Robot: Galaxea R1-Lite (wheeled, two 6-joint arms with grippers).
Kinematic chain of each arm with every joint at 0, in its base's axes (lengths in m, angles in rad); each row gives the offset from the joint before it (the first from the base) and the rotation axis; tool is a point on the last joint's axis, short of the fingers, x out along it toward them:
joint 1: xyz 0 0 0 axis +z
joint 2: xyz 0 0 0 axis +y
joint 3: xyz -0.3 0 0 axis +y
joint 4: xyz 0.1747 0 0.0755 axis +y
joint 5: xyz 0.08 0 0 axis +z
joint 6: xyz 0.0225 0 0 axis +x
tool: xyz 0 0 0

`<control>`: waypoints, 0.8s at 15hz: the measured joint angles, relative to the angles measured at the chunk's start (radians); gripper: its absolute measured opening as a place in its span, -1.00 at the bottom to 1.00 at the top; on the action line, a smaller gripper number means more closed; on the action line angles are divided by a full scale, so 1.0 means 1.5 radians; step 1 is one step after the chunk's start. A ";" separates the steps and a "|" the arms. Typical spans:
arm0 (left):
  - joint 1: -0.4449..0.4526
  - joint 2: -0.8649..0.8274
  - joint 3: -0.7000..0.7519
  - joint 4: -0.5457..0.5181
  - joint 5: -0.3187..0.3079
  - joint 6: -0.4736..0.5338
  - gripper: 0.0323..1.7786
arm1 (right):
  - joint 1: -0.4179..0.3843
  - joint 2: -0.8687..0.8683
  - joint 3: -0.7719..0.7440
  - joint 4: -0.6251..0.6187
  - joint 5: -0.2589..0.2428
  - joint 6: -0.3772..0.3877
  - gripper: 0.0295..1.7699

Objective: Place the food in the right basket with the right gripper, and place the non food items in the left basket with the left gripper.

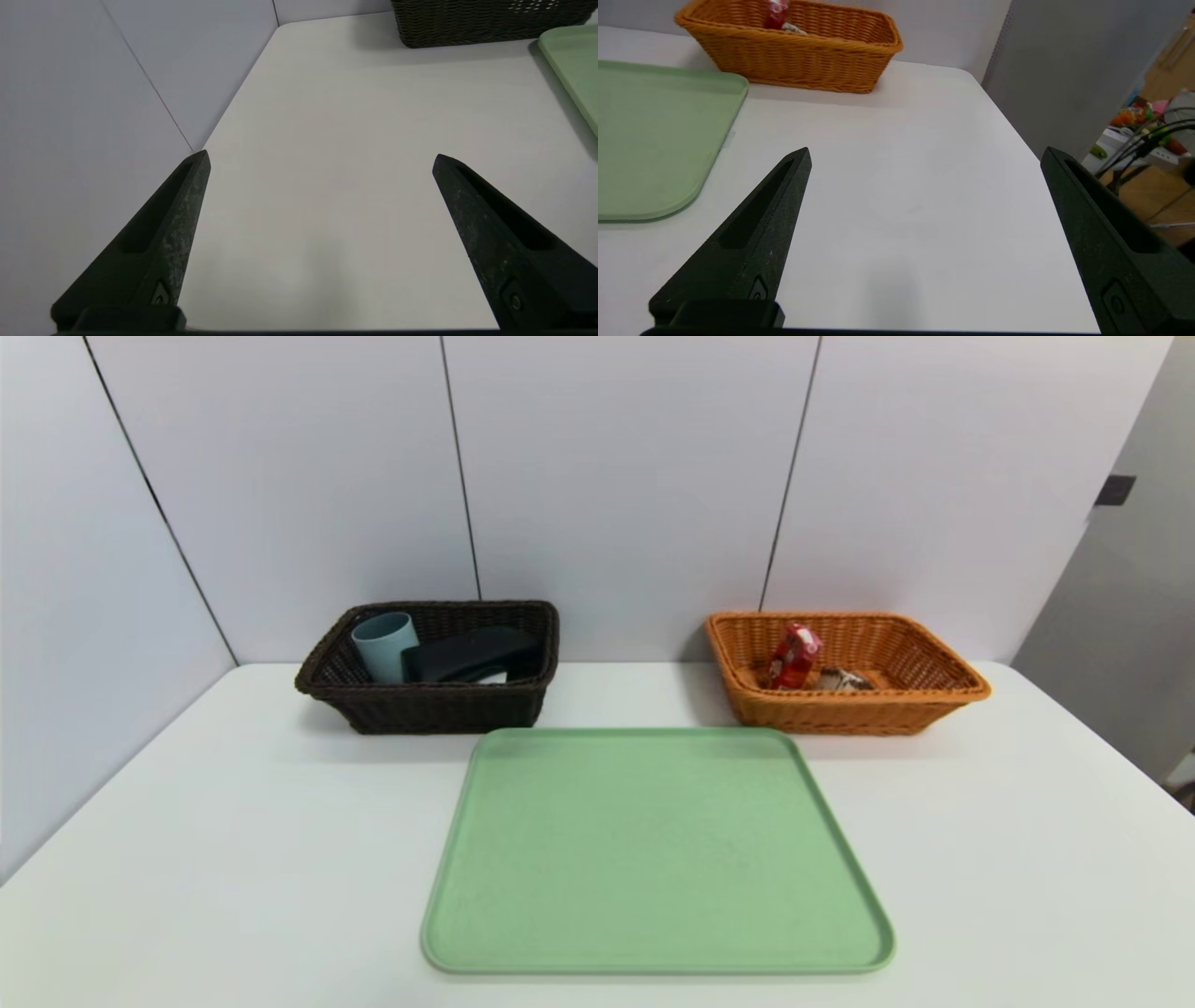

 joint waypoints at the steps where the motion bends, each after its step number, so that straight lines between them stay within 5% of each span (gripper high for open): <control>1: 0.001 -0.009 0.010 0.000 -0.011 0.001 0.90 | 0.000 -0.024 0.010 0.002 0.037 -0.006 0.92; 4: 0.000 -0.021 0.058 -0.022 -0.049 -0.002 0.90 | 0.000 -0.062 0.052 0.005 0.102 -0.007 0.92; 8: 0.000 -0.024 0.187 -0.182 -0.086 -0.001 0.90 | 0.000 -0.075 0.061 0.028 0.122 -0.009 0.92; 10: 0.000 -0.024 0.233 -0.281 -0.139 0.003 0.90 | 0.000 -0.076 0.061 0.027 0.133 -0.017 0.92; 12: 0.001 -0.024 0.247 -0.284 -0.152 0.004 0.90 | 0.000 -0.076 0.061 0.025 0.128 -0.017 0.92</control>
